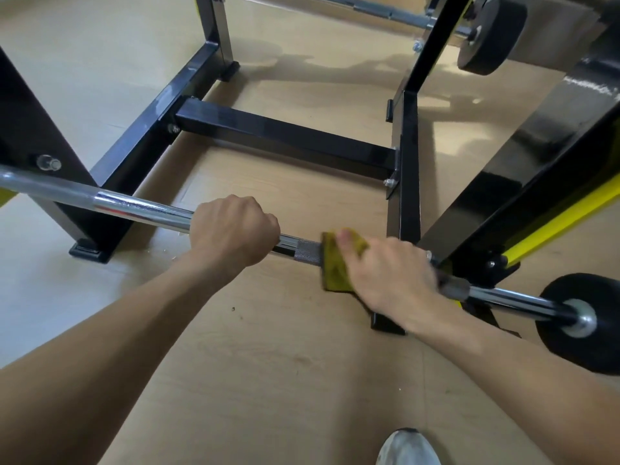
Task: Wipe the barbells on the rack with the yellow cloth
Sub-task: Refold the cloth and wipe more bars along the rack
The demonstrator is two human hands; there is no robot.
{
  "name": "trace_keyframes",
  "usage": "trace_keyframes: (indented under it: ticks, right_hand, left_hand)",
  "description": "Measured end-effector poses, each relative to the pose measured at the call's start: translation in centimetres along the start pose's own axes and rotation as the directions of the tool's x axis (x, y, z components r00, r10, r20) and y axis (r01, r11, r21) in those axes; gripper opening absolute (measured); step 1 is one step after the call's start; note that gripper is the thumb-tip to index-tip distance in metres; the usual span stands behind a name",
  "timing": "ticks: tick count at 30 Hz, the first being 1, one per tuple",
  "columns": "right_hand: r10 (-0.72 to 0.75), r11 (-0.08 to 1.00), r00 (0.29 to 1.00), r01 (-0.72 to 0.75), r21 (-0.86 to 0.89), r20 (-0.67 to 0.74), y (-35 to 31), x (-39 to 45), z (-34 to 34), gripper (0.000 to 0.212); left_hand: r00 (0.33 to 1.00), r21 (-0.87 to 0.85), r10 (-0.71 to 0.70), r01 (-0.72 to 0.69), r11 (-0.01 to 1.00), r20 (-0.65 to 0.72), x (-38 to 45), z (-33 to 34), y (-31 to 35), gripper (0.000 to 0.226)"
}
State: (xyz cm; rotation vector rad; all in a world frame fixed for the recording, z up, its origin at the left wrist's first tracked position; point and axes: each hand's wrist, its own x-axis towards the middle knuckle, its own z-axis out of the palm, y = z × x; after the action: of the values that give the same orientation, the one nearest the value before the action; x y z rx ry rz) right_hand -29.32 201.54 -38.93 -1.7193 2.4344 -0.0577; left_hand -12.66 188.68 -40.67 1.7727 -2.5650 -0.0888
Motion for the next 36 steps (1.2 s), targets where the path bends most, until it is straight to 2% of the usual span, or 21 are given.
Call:
trace_keyframes:
  ticks: [2,4,6,8,10,13,16,19,23,26,28,30,32,34,36]
  right_hand:
    - [-0.049,0.991,0.998,0.043,0.123,0.042,-4.6,2.0,0.5,0.079]
    - [-0.107,0.965,0.994,0.104,0.24,0.0,-7.1,2.9,0.7,0.075]
    - [-0.186,0.955,0.983,0.184,0.233,-0.013,-6.6,2.7,0.8,0.072]
    - [-0.258,0.956,0.966,0.253,0.15,0.012,-4.5,1.6,0.3,0.066]
    - [-0.218,0.969,0.976,0.215,0.12,0.014,-1.6,0.5,-0.4,0.059]
    - [-0.03,0.998,0.999,0.028,0.06,0.029,3.3,-1.4,-1.3,0.056]
    - [0.1,0.993,0.994,-0.096,-0.067,0.047,6.5,-2.5,-1.7,0.077]
    - [0.093,0.987,0.995,-0.088,-0.131,0.028,5.5,-1.8,-1.3,0.067]
    - [0.101,0.995,0.994,-0.1,-0.012,0.05,2.4,-0.8,-1.6,0.052]
    - [0.029,0.992,0.993,-0.043,0.118,0.119,-1.1,0.9,-0.9,0.059]
    - [0.019,0.97,0.978,-0.068,0.234,0.206,-3.4,2.3,-0.5,0.068]
    - [0.048,0.906,0.935,-0.188,0.379,0.351,-4.8,3.0,-1.0,0.077]
    - [0.044,0.762,0.899,-0.312,0.567,0.436,-5.2,3.6,-1.8,0.08]
    - [0.045,0.515,0.89,-0.409,0.753,0.453,-5.2,4.0,-2.8,0.068]
    - [0.091,0.256,0.89,-0.455,0.853,0.447,-5.4,4.2,-3.5,0.058]
  left_hand:
    - [0.999,-0.01,-0.002,0.002,1.0,-0.033,-0.1,0.0,-0.2,0.041]
    - [0.997,-0.008,0.024,-0.025,1.0,-0.071,-0.1,0.2,-0.6,0.049]
    - [0.993,0.011,0.073,-0.073,0.997,-0.092,-0.3,0.4,-0.8,0.054]
    - [0.99,0.006,0.094,-0.094,0.996,-0.107,-0.4,0.4,-0.8,0.053]
    - [0.989,-0.001,0.108,-0.108,0.994,-0.103,-0.4,0.3,-0.8,0.05]
    - [0.989,0.018,0.117,-0.116,0.993,-0.09,-0.6,0.2,-0.9,0.049]
    - [0.992,0.019,0.093,-0.092,0.996,-0.086,-0.7,0.0,-0.8,0.048]
    - [0.996,0.01,0.038,-0.037,0.999,-0.085,-0.7,-0.2,-0.2,0.045]
    - [0.997,-0.008,0.006,-0.007,1.0,-0.082,-0.9,-0.3,0.4,0.044]
    - [0.995,-0.03,0.02,-0.023,0.999,-0.102,-0.8,-0.1,0.8,0.045]
    - [0.993,-0.026,0.044,-0.048,0.999,-0.113,-0.7,0.1,0.6,0.046]
    - [0.985,-0.001,0.127,-0.128,0.992,-0.118,-0.9,0.0,0.3,0.048]
    - [0.964,0.018,0.239,-0.239,0.971,-0.119,-1.1,-0.6,0.0,0.051]
    - [0.947,-0.042,0.309,-0.313,0.949,-0.083,-1.3,-1.3,-0.1,0.051]
    - [0.929,-0.161,0.366,-0.37,0.915,-0.054,-1.4,-1.6,-0.6,0.045]
